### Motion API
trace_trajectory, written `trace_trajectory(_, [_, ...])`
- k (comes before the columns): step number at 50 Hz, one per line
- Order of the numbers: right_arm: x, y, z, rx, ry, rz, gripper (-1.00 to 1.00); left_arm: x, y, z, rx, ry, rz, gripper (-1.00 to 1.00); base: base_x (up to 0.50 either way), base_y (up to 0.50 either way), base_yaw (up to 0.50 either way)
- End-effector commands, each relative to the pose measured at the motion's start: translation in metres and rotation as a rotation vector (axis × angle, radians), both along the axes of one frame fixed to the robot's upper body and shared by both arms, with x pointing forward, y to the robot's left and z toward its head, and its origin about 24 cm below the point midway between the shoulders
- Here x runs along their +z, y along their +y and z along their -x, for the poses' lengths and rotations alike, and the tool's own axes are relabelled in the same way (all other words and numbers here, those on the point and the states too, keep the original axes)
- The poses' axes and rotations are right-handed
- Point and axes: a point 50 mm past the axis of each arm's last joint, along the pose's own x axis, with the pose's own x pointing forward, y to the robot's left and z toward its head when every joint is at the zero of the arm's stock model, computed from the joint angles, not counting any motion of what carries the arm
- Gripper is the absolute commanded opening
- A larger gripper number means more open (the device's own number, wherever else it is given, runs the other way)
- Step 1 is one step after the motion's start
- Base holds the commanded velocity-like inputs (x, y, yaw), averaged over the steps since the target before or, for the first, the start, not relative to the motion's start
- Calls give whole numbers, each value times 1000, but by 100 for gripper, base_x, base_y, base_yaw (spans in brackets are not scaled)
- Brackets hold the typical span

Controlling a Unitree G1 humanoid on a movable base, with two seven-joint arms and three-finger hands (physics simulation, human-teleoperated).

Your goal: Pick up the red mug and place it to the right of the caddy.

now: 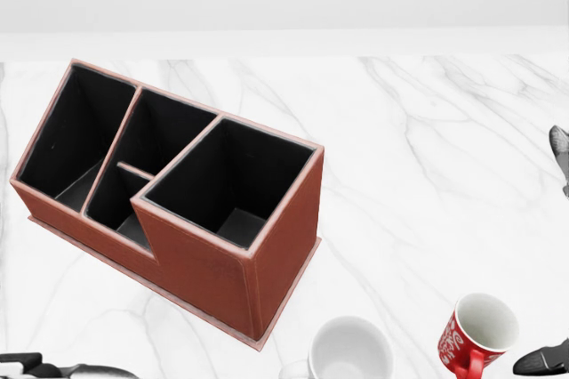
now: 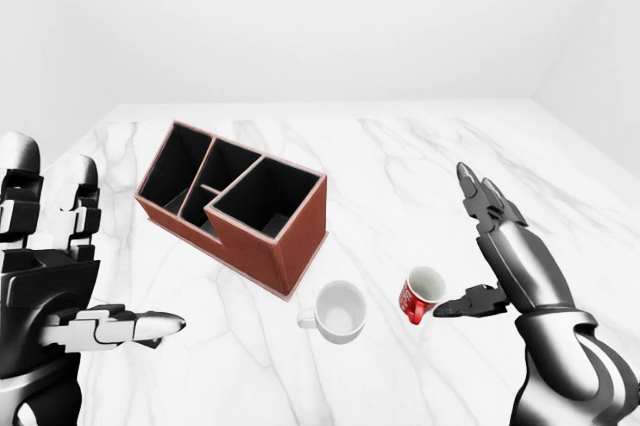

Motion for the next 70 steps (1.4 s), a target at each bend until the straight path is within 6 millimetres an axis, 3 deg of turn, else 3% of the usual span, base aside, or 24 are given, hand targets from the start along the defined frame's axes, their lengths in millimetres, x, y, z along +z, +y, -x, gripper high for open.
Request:
trace_trajectory(1, [-23,-14,-1,-58,110,-34,100,0,1,0,2,-3,0,100,0,0,0])
trace_trajectory(8, [-38,-20,-8,-76,182,-50,100,0,0,0,0,0,-1,100,0,0,0])
trace_trajectory(31, [-57,-32,-31,-92,317,5,100,-1,0,0,0,5,0,100,0,0,0])
trace_trajectory(43, [-69,-34,-37,-73,388,96,100,-1,0,-1,1,7,0,100,0,0,0])
trace_trajectory(48, [-85,-35,-37,-45,459,157,100,0,0,0,0,-3,-2,100,0,0,0])
trace_trajectory(70, [-82,-40,-53,-82,485,152,100,-1,0,0,-2,5,-1,100,0,0,0])
